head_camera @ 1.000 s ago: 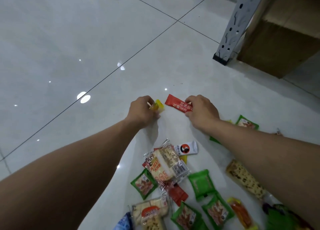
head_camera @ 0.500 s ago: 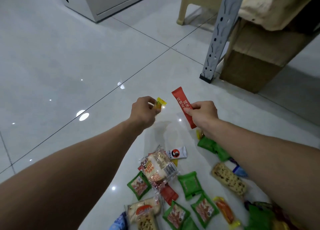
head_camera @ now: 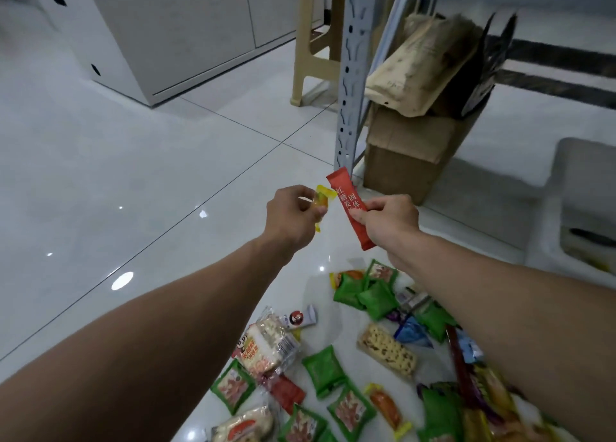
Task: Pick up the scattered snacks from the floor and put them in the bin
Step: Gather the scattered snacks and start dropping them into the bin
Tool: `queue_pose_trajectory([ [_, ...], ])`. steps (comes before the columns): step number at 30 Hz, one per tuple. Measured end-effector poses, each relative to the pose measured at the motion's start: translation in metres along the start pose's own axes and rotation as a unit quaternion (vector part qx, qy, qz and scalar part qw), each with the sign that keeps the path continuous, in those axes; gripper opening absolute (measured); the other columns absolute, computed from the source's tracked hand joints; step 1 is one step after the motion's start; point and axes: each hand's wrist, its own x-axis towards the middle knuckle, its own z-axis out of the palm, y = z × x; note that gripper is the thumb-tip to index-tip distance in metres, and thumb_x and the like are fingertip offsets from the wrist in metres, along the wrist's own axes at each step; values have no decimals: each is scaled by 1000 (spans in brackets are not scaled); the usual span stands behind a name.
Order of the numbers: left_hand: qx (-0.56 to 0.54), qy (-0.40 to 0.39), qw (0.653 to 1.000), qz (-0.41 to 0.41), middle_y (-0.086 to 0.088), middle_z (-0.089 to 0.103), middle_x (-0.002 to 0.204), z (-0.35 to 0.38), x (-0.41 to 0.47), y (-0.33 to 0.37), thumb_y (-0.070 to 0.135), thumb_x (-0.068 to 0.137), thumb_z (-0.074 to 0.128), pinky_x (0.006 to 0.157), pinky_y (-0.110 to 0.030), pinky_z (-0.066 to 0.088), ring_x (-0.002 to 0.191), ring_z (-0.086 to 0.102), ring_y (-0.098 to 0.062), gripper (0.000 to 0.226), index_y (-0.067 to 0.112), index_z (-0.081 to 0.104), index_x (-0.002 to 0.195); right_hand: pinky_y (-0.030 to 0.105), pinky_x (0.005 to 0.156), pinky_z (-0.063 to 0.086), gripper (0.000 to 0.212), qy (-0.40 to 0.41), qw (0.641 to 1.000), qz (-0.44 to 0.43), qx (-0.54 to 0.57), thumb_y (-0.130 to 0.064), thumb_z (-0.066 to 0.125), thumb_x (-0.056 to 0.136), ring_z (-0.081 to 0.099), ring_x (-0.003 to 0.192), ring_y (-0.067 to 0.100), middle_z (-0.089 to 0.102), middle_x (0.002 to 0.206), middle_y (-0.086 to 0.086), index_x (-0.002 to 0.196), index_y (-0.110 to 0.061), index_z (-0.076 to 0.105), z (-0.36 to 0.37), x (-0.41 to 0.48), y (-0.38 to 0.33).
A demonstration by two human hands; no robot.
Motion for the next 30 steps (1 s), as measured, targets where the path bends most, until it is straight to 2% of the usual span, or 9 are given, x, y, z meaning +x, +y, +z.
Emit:
queue_pose_trajectory([
  [1,-12,3,1000,2,-8,70,84,7,-1,5,12,85,71,57,-24,51,74,66,-19,16,13,65,99,25,62,52,6,12,1000,1,15,-16,76,81,63,69,10,68,85,0,84,-18,72,-8,-1,-1],
  [3,-36,3,999,3,-8,70,83,21,-3,16,12,85,71,60,-27,52,75,67,-21,13,16,64,95,25,63,51,18,29,998,9,51,-14,78,80,63,72,11,67,84,-2,71,-24,65,-25,1,-2],
  [6,-71,-1,997,7,-8,70,83,46,-6,29,13,85,71,62,-28,51,77,67,-22,11,19,64,92,25,63,50,22,45,994,30,96,-10,79,77,63,76,14,65,81,-3,71,-24,63,-56,0,0],
  [9,-70,0,997,19,-7,69,92,77,-11,39,18,86,70,64,-25,48,84,66,-20,19,15,64,103,29,71,53,23,78,990,41,113,-9,79,76,63,75,14,64,79,-4,70,-23,62,-91,-4,9],
  [17,-89,-97,990,43,-2,66,81,177,-50,72,14,84,71,64,-24,48,75,62,-16,14,14,62,94,36,77,57,21,227,953,85,183,-3,77,77,67,79,21,68,89,5,76,-20,64,-205,-12,46],
  [20,-90,-127,986,63,5,58,67,210,-59,92,10,83,72,62,-23,45,66,56,-11,15,17,59,80,32,70,56,25,268,938,87,202,-2,77,76,67,76,20,69,89,5,98,-13,71,-242,-17,58],
  [22,-87,-143,984,69,5,57,66,230,-63,105,11,82,73,62,-23,46,65,55,-11,12,15,62,81,29,68,55,30,285,934,91,198,-3,78,76,68,77,18,70,92,4,103,-13,71,-263,-20,66],
  [26,-78,-166,981,72,6,59,66,270,-70,128,13,82,73,59,-21,45,62,54,-9,9,13,64,83,25,62,53,22,311,921,108,209,-5,77,77,67,72,16,68,86,1,92,-20,69,-297,-22,80],
  [30,-63,-200,976,62,3,62,72,311,-75,145,11,84,71,55,-20,46,63,57,-8,9,12,63,89,24,62,52,22,334,910,117,218,-8,77,79,65,70,14,65,81,-2,97,-19,70,-321,-13,92],
])
